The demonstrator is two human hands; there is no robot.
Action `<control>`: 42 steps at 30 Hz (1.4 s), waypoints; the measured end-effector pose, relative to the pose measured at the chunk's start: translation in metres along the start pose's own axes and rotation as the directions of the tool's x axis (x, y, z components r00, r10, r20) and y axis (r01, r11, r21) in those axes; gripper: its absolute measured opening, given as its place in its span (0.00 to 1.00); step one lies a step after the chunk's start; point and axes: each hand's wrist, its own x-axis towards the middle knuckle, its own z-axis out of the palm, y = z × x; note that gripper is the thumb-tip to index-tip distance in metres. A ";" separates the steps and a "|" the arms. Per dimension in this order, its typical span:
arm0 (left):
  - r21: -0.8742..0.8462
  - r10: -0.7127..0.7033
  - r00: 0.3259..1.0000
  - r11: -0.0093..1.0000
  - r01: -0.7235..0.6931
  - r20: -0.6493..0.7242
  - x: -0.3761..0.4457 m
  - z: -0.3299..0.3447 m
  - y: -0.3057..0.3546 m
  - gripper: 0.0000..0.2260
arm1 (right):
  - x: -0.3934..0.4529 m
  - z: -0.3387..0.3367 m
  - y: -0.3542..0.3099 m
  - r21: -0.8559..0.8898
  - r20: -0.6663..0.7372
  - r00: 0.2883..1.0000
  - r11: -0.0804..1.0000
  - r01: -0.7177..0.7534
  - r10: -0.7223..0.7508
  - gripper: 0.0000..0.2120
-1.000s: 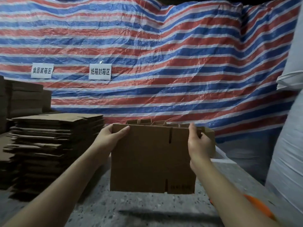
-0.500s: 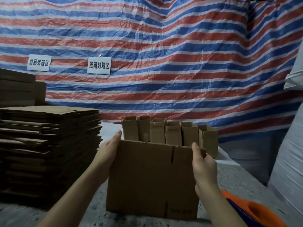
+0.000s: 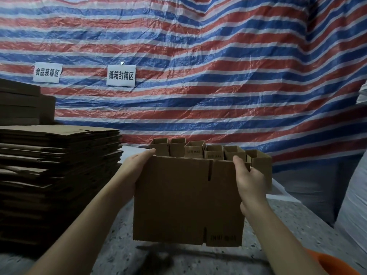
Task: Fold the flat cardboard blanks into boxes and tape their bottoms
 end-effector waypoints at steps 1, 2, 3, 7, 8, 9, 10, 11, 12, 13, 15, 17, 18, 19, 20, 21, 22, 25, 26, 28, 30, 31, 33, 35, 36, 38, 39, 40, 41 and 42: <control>0.008 0.002 1.000 1.000 -0.002 0.004 0.002 0.000 -0.002 0.16 | 0.002 0.000 0.003 0.003 0.005 1.000 1.000 0.000 0.000 0.24; 0.013 0.001 1.000 1.000 -0.002 0.006 0.004 0.000 -0.003 0.15 | 0.003 0.000 0.007 0.008 0.009 1.000 1.000 -0.007 0.007 0.24; 0.013 -0.001 1.000 1.000 0.001 0.005 0.006 0.000 -0.005 0.14 | 0.004 0.000 0.010 0.014 0.017 1.000 1.000 -0.017 0.017 0.25; 0.034 -0.017 0.999 0.999 0.016 0.029 0.014 0.000 -0.009 0.13 | 0.007 0.000 0.018 0.023 0.033 0.999 0.999 -0.039 0.039 0.24; 0.046 -0.030 0.999 0.999 0.029 0.040 0.015 -0.001 -0.010 0.12 | 0.008 0.001 0.020 0.020 0.034 0.998 0.999 -0.044 0.043 0.24; 0.053 -0.047 0.998 0.998 0.044 0.048 0.015 -0.002 -0.010 0.13 | 0.009 0.000 0.021 0.018 0.037 0.998 0.999 -0.049 0.048 0.25; 0.064 -0.063 0.996 0.996 0.059 0.056 0.015 -0.003 -0.010 0.13 | 0.010 0.000 0.023 0.018 0.038 0.998 0.998 -0.055 0.054 0.25; 0.083 -0.076 0.994 0.994 0.070 0.072 0.015 -0.004 -0.009 0.13 | 0.011 -0.001 0.025 0.017 0.035 0.998 0.998 -0.062 0.061 0.25; 0.104 -0.084 0.992 0.992 0.074 0.095 0.015 -0.004 -0.010 0.12 | 0.012 -0.001 0.028 0.015 0.033 0.997 0.998 -0.064 0.064 0.24; 0.120 -0.092 0.989 0.990 0.077 0.118 0.015 -0.004 -0.010 0.12 | 0.014 -0.001 0.030 0.014 0.032 0.998 0.998 -0.063 0.062 0.23; 0.128 -0.114 0.982 0.987 0.095 0.148 0.013 -0.002 -0.010 0.12 | 0.016 -0.001 0.033 0.023 0.032 0.998 0.998 -0.052 0.051 0.20; 0.107 -0.136 0.979 0.987 0.121 0.149 0.013 -0.002 -0.011 0.14 | 0.017 0.000 0.035 0.025 0.027 0.999 0.999 -0.041 0.040 0.19; 0.094 -0.151 0.979 0.986 0.139 0.137 0.012 -0.001 -0.012 0.15 | 0.017 0.000 0.034 0.023 0.025 0.999 0.999 -0.039 0.038 0.19; 0.091 -0.164 0.979 0.984 0.153 0.123 0.011 -0.001 -0.012 0.16 | 0.017 0.000 0.034 0.022 0.025 0.999 0.999 -0.039 0.038 0.18; 0.095 -0.173 0.979 0.982 0.163 0.107 0.011 -0.001 -0.011 0.16 | 0.017 0.000 0.034 0.022 0.027 0.999 0.999 -0.040 0.039 0.18; 0.097 -0.178 0.980 0.981 0.169 0.091 0.010 0.001 -0.011 0.15 | 0.017 -0.001 0.033 0.020 0.030 0.999 0.999 -0.039 0.038 0.18; 0.094 -0.181 0.981 0.980 0.175 0.064 0.010 0.002 -0.010 0.14 | 0.016 0.000 0.032 0.016 0.037 0.999 0.999 -0.038 0.038 0.18; 0.090 -0.183 0.983 0.979 0.185 -0.030 0.012 0.005 -0.004 0.11 | 0.016 0.000 0.029 0.010 0.072 0.997 0.999 -0.043 0.042 0.19; 0.103 -0.181 0.982 0.977 0.185 -0.049 0.013 0.006 -0.002 0.11 | 0.016 -0.001 0.028 0.006 0.081 0.995 0.999 -0.052 0.051 0.19; 0.131 -0.176 0.981 0.974 0.186 -0.086 0.014 0.010 0.001 0.09 | 0.015 -0.002 0.027 0.003 0.096 0.993 0.998 -0.070 0.069 0.20; 0.172 -0.168 0.980 0.968 0.184 -0.104 0.014 0.014 0.004 0.10 | 0.016 -0.004 0.026 0.005 0.109 0.992 0.997 -0.071 0.070 0.21; 0.209 -0.160 0.981 0.961 0.180 -0.110 0.013 0.016 0.005 0.09 | 0.017 -0.005 0.026 0.005 0.113 0.991 0.998 -0.068 0.067 0.22; 0.284 -0.128 0.986 0.947 0.153 -0.106 0.012 0.017 0.007 0.08 | 0.020 -0.008 0.026 0.008 0.143 0.988 0.998 -0.060 0.058 0.24; 0.289 -0.120 0.991 0.948 0.133 -0.062 0.013 0.018 0.009 0.11 | 0.022 -0.010 0.025 0.005 0.207 0.978 0.999 -0.040 0.038 0.20; 0.271 -0.146 0.989 0.951 0.151 -0.037 0.013 0.020 0.012 0.12 | 0.022 -0.011 0.023 0.007 0.241 0.970 0.999 -0.036 0.033 0.19; 0.181 -0.211 0.977 0.961 0.208 0.000 0.008 0.028 0.020 0.13 | 0.021 -0.012 0.021 0.024 0.298 0.954 0.999 -0.031 0.023 0.19; 0.114 -0.232 0.973 0.967 0.229 0.013 0.003 0.030 0.022 0.13 | 0.020 -0.011 0.020 0.031 0.330 0.944 0.999 -0.024 0.013 0.20; 0.048 -0.247 0.969 0.968 0.246 0.024 -0.001 0.033 0.022 0.12 | 0.018 -0.011 0.019 0.029 0.369 0.929 0.999 -0.020 0.008 0.20; -0.006 -0.252 0.967 0.968 0.253 0.035 -0.007 0.035 0.020 0.11 | 0.016 -0.010 0.019 0.018 0.416 0.909 1.000 -0.023 0.014 0.21; -0.044 -0.252 0.966 0.966 0.255 0.049 -0.013 0.037 0.018 0.11 | 0.014 -0.010 0.018 0.007 0.466 0.884 0.999 -0.035 0.028 0.21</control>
